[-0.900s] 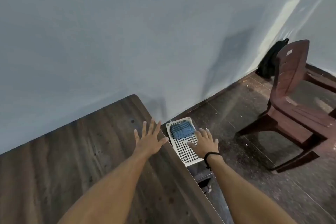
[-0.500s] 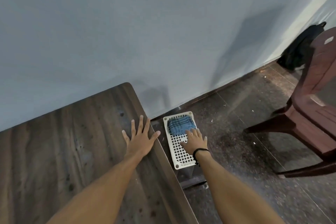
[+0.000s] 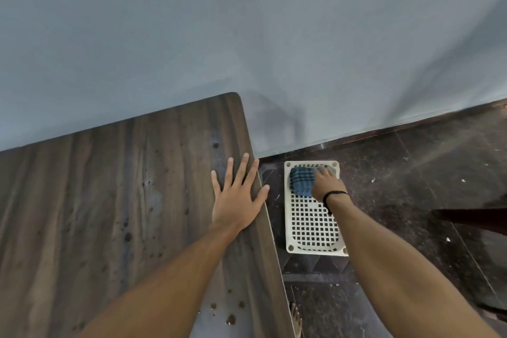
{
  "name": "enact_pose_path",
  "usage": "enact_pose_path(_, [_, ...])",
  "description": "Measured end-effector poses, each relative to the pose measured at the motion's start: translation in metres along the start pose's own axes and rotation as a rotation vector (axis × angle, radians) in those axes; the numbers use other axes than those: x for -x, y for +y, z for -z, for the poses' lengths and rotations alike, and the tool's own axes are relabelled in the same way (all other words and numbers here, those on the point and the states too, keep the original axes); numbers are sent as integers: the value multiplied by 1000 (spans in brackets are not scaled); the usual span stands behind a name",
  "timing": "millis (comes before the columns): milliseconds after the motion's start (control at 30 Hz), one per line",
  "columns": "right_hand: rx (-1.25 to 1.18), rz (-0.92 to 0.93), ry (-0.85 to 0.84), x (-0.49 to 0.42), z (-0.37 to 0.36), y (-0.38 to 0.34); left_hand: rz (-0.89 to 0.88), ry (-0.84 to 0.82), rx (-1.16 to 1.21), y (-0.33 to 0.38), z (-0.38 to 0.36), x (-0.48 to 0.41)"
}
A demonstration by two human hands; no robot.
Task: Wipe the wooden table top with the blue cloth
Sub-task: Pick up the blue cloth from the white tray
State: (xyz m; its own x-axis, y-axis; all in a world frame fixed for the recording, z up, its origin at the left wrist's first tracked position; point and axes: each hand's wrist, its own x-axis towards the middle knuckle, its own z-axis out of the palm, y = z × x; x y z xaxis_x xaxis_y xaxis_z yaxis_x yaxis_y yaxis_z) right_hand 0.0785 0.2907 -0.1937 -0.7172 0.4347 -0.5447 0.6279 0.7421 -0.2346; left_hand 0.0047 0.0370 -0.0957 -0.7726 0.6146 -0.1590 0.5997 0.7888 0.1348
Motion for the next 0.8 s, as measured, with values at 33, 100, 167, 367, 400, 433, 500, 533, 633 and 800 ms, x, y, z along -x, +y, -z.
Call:
enact_pose_path(33, [-3,-8,-4,-3,-1,0,4,-3,-5,0,0,0])
enact_pose_path(100, [-11,-21,-10,-9,-4,1,12,-10,-16,0,0,-1])
enact_pose_path(167, [-5,-32,-1,-12,-9,2,16,-15,-16,1,0,-1])
enact_pose_path(367, [134,-101,127,-12,-23,6,18,-12,-31,2,0,0])
enact_pose_path(400, [126,-113,140,-11,-27,7,19,-11,-35,2,0,0])
enact_pose_path(433, [111,-119,151,-9,-30,8,18,-9,-37,2,0,0])
enact_pose_path(500, [17,-112,167,-2,-33,7,16,-7,-35,2,0,0])
enact_pose_path(533, [-75,-112,185,4,-31,5,17,-12,-31,2,0,0])
enact_pose_path(633, [-478,-143,218,34,-15,-11,27,-17,41,1,4,-1])
enact_pose_path(800, [-901,-166,451,83,37,-51,77,120,304,-13,22,3])
